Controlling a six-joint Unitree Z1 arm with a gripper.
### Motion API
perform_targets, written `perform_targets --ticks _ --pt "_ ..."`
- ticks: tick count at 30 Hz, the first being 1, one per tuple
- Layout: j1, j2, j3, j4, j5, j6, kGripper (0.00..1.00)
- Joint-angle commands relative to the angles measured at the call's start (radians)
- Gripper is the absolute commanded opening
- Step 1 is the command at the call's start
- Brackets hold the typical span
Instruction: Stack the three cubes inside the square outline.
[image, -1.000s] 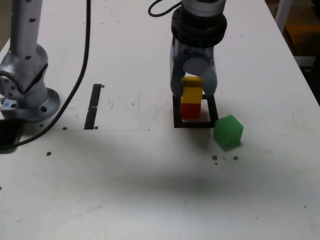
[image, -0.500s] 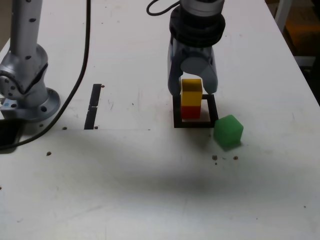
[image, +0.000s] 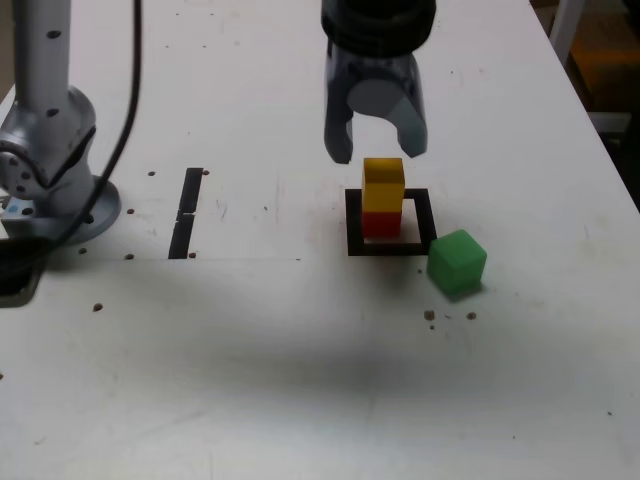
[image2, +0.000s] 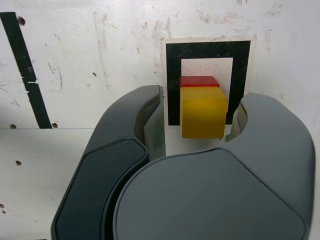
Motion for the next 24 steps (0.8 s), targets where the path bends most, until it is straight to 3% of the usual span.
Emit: perform_targets --ticks 1,10,24 --pt "0.003 -0.021 -0.011 0.013 0.01 -0.003 0.64" --pt "-0.024 -0.105 -0.077 0.102 0.052 -0.004 0.65" --pt "-0.195 -0.142 -0.16 0.175 0.06 0.021 0.65"
